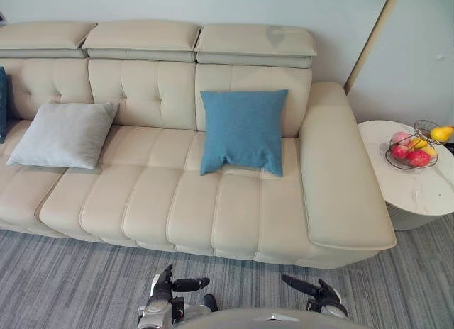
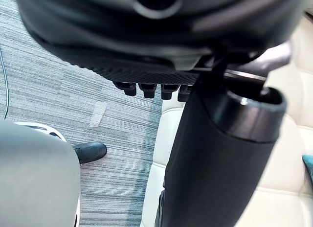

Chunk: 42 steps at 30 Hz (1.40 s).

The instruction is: Pick up cushions and gather them together orderly.

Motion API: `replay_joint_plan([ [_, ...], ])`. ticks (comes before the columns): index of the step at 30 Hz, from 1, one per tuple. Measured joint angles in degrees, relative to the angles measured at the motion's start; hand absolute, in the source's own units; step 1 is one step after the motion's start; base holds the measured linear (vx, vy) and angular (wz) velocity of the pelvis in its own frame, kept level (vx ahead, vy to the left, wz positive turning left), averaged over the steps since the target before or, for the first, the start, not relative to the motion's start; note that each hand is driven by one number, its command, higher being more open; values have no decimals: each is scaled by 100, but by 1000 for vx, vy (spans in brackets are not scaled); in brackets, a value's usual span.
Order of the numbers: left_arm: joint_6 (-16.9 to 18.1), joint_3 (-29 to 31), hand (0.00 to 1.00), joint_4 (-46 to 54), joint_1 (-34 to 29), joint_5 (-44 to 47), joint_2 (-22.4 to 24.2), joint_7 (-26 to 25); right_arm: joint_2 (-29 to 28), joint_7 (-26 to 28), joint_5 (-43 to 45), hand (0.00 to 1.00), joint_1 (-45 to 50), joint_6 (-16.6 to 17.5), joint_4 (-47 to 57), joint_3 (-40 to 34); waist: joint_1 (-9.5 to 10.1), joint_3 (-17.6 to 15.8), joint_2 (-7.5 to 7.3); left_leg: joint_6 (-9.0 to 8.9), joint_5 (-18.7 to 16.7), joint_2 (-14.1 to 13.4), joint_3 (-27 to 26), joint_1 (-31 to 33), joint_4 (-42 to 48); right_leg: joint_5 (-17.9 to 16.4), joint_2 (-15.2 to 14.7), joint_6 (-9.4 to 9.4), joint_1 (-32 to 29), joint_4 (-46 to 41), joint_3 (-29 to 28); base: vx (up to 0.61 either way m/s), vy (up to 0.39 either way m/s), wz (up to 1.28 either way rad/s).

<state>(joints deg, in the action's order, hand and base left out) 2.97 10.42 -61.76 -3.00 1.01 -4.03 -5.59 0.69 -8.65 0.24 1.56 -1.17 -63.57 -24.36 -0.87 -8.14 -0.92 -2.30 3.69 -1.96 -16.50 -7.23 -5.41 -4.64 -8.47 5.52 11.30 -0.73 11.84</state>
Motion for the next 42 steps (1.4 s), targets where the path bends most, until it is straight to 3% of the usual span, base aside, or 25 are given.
replay_joint_plan([
  [6,-40,-5,100,1,-3,90,1,91,29,2,-15,100,124,-12,190,-40,-66,-48,26,-189,-47,-257,-431,-172,7,-16,175,-30,-69,-54,-371,-28,-49,-39],
  [10,-69,-12,100,0,11,59,15,98,24,2,-15,100,183,-5,450,-30,-130,-107,78,-385,-141,-491,-1129,-237,159,-69,431,-114,-635,-474,-1231,-5,-78,-92],
  [14,-70,6,100,1,68,52,53,113,63,-15,-22,100,238,-4,447,64,-170,-154,29,-389,-146,-553,-1117,-206,452,-81,541,-136,-1011,-742,-1862,30,-145,-105],
  [15,-69,28,100,1,110,52,100,102,91,-14,-27,100,288,-9,441,98,-262,-171,44,-387,-173,-580,-1148,-204,568,-75,579,-133,-1153,-856,-2074,23,-64,-101],
  [18,-69,252,100,14,178,50,247,88,156,-10,-74,100,308,-26,547,262,-268,-203,123,-357,-460,-790,-1766,-252,914,39,886,-107,-1619,-1226,-2481,-22,-83,-145],
  [19,-70,251,100,12,174,50,242,92,173,-15,-98,100,246,-16,672,436,-260,-206,124,-274,-590,-896,-2216,-275,1074,208,1055,-137,-1901,-1359,-2447,-63,-102,-177],
  [20,-70,250,100,12,176,49,241,90,178,-14,-115,100,223,-10,682,456,-259,-206,124,-243,-618,-918,-2308,-275,1107,254,1073,-151,-1961,-1369,-2392,-107,-126,-217],
  [21,-71,238,100,8,192,49,210,90,170,-21,-134,100,109,15,719,573,-256,-236,88,-102,-717,-1032,-2689,-276,1262,386,1011,-264,-2193,-1222,-1685,-169,-110,-140],
  [22,-72,225,100,8,226,44,192,90,155,-22,-134,100,73,14,729,572,-270,-272,93,-82,-731,-1021,-2766,-281,1297,226,866,-623,-2258,-1194,-1290,-156,-87,-162],
  [23,-75,172,100,19,308,42,207,96,180,-17,-121,100,66,-8,722,538,-307,-322,139,-74,-741,-1020,-2982,-353,1303,65,427,-843,-2388,-1479,14,-58,-13,-120],
  [24,-62,167,100,35,312,42,229,97,259,-19,-128,100,60,-7,642,548,-323,-339,176,-187,-817,-1027,-3218,-494,1308,-83,-80,-1007,-2355,-1811,1431,91,10,-141],
  [26,-63,216,100,17,305,44,214,94,377,-33,-141,100,-13,3,625,590,-295,-425,319,-240,-838,-1158,-3515,-684,1190,-425,-405,-1038,-2228,-2197,2802,161,-59,-140],
  [28,-68,209,100,-45,296,44,195,93,432,-49,-142,100,-80,-1,559,583,-288,-505,350,-274,-848,-1185,-3680,-841,1164,-585,-398,-984,-2320,-2443,2765,143,-159,-106],
  [32,-125,159,100,-165,260,34,219,104,467,-48,-141,100,-137,-4,514,644,-330,-563,383,-308,-852,-1265,-3572,-989,1568,-785,-35,-1080,-2412,-2539,2095,85,-243,-98],
  [33,-121,112,100,-164,289,-18,213,109,464,-44,-136,100,-71,-2,501,731,-371,-562,327,-332,-821,-1756,-3489,-816,2746,-858,137,-1104,-2302,-2469,1918,56,-231,-63],
  [35,-118,110,100,-158,303,-64,181,119,477,-45,-135,100,-96,3,435,825,-360,-564,308,-210,-914,-2184,-3079,-452,4013,-849,329,-1121,-2191,-2314,1657,56,-185,-73],
  [36,-92,110,100,-129,319,-66,164,108,484,-46,-134,100,-111,10,414,841,-351,-567,306,-293,-1155,-2220,-2771,-221,4508,-829,400,-1140,-2144,-2248,1542,94,-160,-90],
  [37,-73,107,100,-101,359,-59,158,92,521,-55,-117,100,-129,7,306,865,-359,-576,313,-532,-1544,-2030,-2040,207,4949,-731,547,-1186,-1961,-2018,1345,124,-73,-102],
  [38,-50,35,100,-41,359,-44,165,85,541,-69,-115,100,-138,-12,123,839,-344,-618,269,-513,-1830,-1679,-1443,483,4838,-635,662,-1160,-1650,-1737,1140,110,-42,-106],
  [40,-24,-61,100,57,357,-37,157,106,538,-87,-116,100,-67,-32,23,752,-275,-630,229,-506,-1956,-1247,-981,825,4174,-591,757,-1123,-1355,-1497,790,60,7,-94],
  [42,11,-44,100,92,354,-34,152,96,543,-114,-117,100,-58,-31,30,739,-258,-639,241,-469,-1926,-994,-475,1215,3469,-572,841,-1093,-1267,-1374,481,56,17,-101],
])
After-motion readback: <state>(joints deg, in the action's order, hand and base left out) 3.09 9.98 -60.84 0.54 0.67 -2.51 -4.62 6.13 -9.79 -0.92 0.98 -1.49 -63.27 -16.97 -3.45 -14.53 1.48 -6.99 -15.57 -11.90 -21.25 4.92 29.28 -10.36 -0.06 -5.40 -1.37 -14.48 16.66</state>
